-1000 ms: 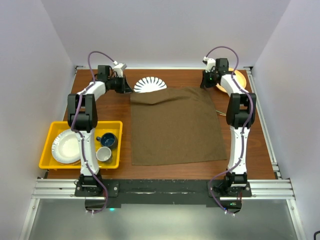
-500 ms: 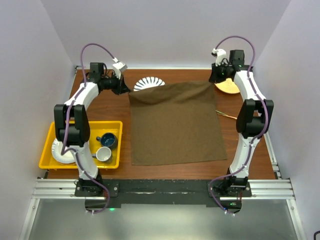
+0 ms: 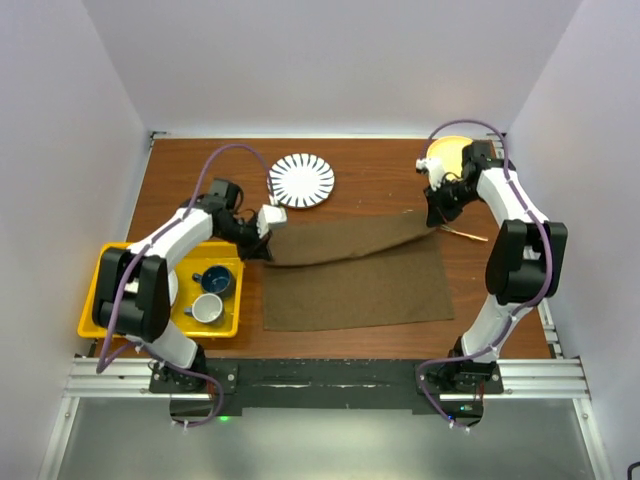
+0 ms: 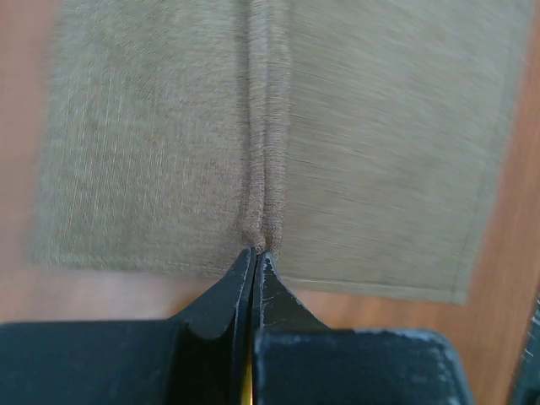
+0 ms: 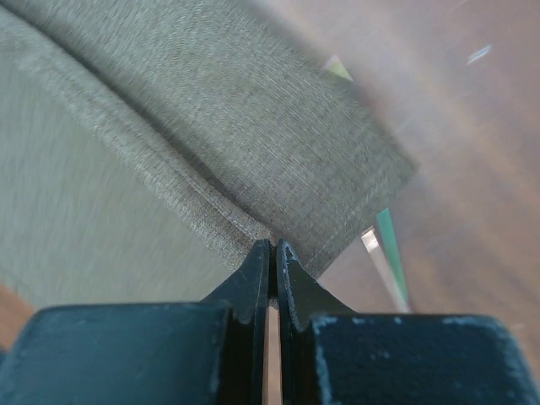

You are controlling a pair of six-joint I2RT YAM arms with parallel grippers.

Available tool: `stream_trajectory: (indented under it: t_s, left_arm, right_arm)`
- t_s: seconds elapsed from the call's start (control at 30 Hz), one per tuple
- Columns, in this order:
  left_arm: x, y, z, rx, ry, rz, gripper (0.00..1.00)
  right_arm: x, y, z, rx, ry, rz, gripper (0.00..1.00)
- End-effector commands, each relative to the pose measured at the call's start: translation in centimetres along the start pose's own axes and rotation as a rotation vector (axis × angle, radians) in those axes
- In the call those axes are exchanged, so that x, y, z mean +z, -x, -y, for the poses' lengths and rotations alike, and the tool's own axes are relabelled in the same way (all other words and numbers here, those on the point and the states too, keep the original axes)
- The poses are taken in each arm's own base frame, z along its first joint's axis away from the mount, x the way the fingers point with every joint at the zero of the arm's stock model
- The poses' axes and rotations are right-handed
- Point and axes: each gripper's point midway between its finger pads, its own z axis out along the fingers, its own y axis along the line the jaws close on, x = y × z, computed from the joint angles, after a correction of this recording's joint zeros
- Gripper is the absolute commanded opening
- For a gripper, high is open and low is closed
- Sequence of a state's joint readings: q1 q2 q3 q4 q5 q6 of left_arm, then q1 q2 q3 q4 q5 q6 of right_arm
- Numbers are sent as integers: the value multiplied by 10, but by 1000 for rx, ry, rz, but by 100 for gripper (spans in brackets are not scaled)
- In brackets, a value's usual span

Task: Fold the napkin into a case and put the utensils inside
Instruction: Fold and flatten the napkin at the center of the board.

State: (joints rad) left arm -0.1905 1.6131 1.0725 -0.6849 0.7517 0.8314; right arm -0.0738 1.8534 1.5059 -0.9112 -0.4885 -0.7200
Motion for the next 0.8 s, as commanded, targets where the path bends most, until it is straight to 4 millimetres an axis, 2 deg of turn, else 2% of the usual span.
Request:
stream_trajectory:
  t_s: [0.0,0.1,0.13,0.3,0.47,0.63,0.77]
  left_arm:
    - [-4,-1,25,146,-10,-33,0]
    - [-7,-8,37,185,-31,-68,0]
    - [-9,-12,45,177,-51,-87,0]
    - [-15,-18,76,212,-109,-111,0]
    - [-4,-33,109,280,-148,-171,0]
    - [8,-39,118,298,-155,-196,0]
    - [13,-45,121,325,-157,-222,0]
  right_arm:
    - [-21,-28,-23,-139,30,-67,0]
    - [-27,-47,-37,-190,48,-110,0]
    - [-25,-58,-42,-196,62,-134,0]
    - [-34,-89,-58,-275,76,-202,0]
    - [-37,-113,-69,-326,87,-258,0]
    - [-35,-135,-82,-350,132,-300,0]
    - [-29,-144,-87,-364,140,-321,0]
